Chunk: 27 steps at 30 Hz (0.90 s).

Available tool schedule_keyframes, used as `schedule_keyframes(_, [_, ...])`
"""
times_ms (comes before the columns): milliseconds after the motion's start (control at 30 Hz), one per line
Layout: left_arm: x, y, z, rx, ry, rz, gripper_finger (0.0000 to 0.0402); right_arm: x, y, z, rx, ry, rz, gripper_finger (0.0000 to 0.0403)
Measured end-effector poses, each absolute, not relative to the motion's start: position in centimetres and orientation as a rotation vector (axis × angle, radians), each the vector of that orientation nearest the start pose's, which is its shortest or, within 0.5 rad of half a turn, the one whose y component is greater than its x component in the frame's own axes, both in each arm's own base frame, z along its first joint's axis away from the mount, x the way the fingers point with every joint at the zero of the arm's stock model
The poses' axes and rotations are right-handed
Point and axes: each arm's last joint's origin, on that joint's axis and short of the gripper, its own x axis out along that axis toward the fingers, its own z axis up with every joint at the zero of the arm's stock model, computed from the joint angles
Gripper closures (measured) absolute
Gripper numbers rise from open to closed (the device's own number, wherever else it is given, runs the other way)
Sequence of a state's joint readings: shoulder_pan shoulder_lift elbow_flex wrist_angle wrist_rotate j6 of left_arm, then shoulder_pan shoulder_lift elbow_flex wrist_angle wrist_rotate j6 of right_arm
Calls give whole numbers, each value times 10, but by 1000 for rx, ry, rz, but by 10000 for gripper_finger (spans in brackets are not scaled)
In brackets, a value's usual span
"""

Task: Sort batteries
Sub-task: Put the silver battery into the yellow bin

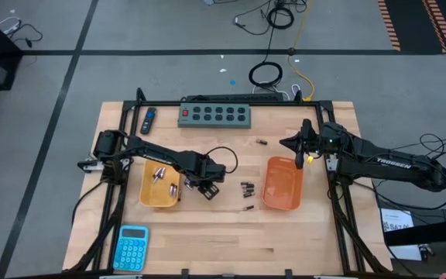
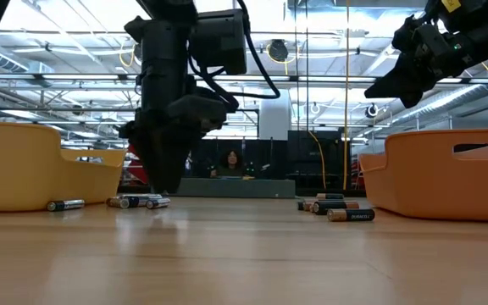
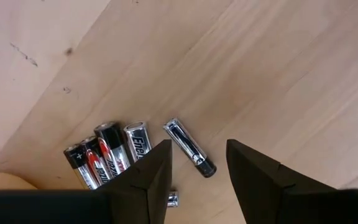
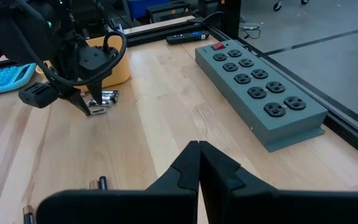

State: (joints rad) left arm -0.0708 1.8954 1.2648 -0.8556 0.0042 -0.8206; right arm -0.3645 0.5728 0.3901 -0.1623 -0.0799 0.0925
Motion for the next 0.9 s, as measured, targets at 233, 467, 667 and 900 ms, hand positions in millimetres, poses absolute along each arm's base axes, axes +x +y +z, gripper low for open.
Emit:
schedule_keyframes(233, [348,-24,147,-575,1458,538,240,132,-48,228,167,325,-298,403])
schedule_keyframes(467, [349,-25,137,-498,1509,469,246,132,-48,228,165,328,-297,403])
schedule_keyframes(667, [349,-31,135,-343,1537,326,312,132,-48,227,158,338,-296,403])
schedule_keyframes(900, [348,-42,134,-235,1529,303,383,132,-48,227,154,339,-295,403])
